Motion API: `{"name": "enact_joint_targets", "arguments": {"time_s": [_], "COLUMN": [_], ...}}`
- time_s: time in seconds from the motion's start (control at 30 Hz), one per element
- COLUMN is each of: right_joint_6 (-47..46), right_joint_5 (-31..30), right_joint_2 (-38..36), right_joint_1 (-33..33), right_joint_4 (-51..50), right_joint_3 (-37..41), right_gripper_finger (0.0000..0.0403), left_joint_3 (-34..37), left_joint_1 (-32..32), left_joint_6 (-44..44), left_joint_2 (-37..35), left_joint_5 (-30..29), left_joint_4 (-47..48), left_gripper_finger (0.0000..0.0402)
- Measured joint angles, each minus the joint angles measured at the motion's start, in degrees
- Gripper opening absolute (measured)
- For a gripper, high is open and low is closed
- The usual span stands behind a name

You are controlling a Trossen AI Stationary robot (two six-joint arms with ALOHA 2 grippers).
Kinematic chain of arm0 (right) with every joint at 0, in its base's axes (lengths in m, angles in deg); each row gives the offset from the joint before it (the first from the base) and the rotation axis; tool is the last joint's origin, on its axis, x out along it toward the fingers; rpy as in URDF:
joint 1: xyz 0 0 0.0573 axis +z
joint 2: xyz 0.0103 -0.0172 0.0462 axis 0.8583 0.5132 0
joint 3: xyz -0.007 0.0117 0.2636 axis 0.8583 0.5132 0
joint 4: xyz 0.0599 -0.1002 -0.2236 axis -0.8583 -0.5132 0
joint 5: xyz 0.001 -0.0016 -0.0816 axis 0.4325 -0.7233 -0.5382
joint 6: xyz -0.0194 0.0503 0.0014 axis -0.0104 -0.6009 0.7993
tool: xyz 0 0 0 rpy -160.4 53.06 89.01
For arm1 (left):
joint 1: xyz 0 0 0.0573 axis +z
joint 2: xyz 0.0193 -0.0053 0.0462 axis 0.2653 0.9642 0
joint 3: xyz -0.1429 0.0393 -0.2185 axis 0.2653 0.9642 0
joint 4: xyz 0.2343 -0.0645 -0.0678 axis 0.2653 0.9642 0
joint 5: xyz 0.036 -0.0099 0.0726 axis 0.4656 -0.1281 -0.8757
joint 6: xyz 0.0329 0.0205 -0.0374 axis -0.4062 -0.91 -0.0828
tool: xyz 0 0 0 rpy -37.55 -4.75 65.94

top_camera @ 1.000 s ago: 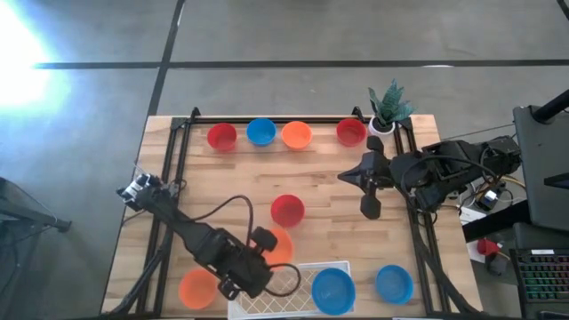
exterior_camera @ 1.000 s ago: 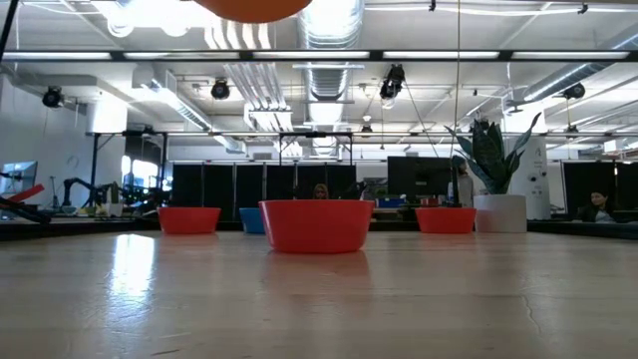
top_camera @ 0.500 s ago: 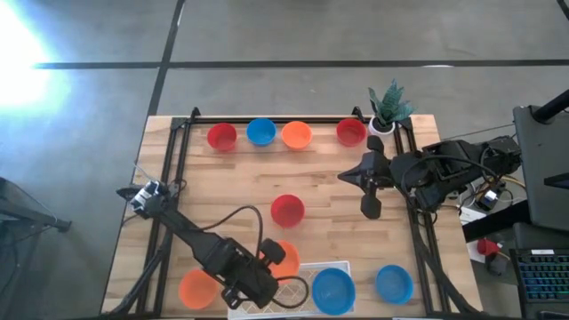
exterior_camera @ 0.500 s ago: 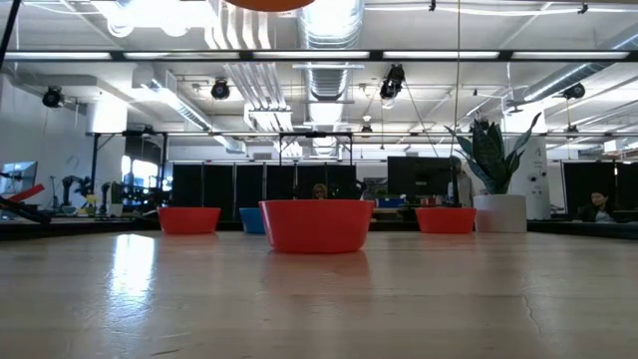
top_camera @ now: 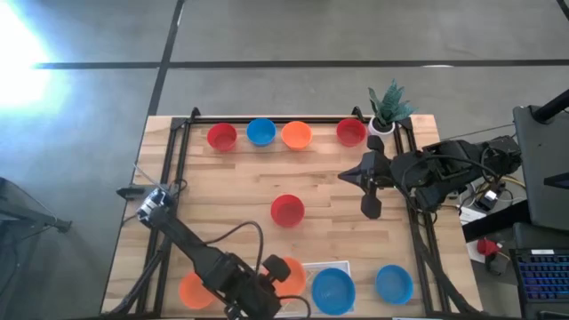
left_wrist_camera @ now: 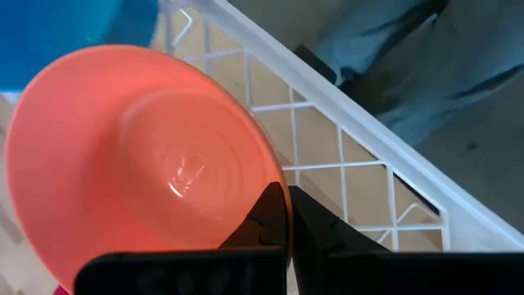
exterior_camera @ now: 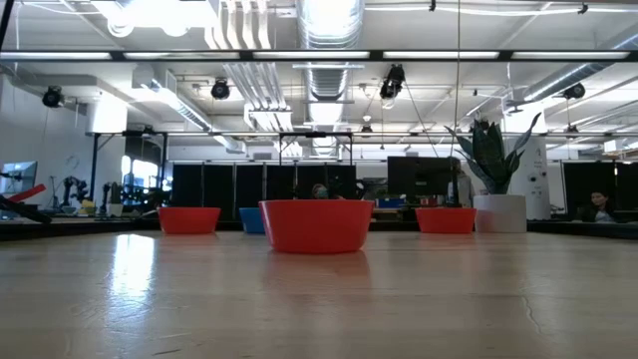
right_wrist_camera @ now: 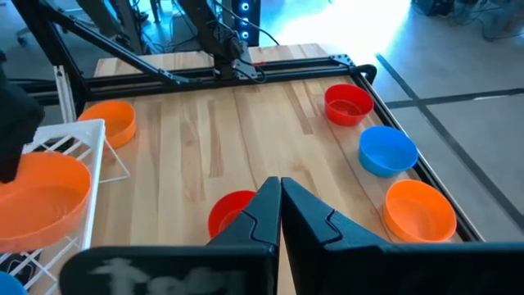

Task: Pick & Place Mini bowls
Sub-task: Put the middle orange bowl on the shelf

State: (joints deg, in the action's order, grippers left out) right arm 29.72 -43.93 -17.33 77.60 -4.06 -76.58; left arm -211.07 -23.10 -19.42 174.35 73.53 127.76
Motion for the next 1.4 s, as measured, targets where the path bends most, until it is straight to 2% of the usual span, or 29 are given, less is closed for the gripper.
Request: {"name": "enact_joint_targets", "arguments": {"time_s": [0.23,0.4,1.13,1.4], "right_joint_6": [0.0,0.0,-0.2,-0.2], "right_joint_5": [0.0,0.0,-0.1,-0.1], "right_joint_2": [-0.2,-0.6,-1.8,-1.8], "right_joint_1": [0.0,0.0,0.0,0.0], "right_joint_4": [0.0,0.0,0.2,0.2], "right_joint_3": [0.0,0.0,0.0,0.0], "right_gripper_finger": [0.0008,0.0008,0.0008,0.0008], "left_joint_3": [-0.1,0.0,0.5,0.5], "left_joint_1": [0.0,-0.3,-0.4,-0.4], "left_joint_6": [0.1,0.5,1.3,1.5], "left_joint_2": [0.4,0.3,0.3,0.3], "left_joint_5": [0.0,2.7,2.7,2.3], "left_joint_4": [-1.5,-3.8,-6.9,-7.0], "left_gripper_finger": [0.0,0.0,0.0009,0.0035]}}
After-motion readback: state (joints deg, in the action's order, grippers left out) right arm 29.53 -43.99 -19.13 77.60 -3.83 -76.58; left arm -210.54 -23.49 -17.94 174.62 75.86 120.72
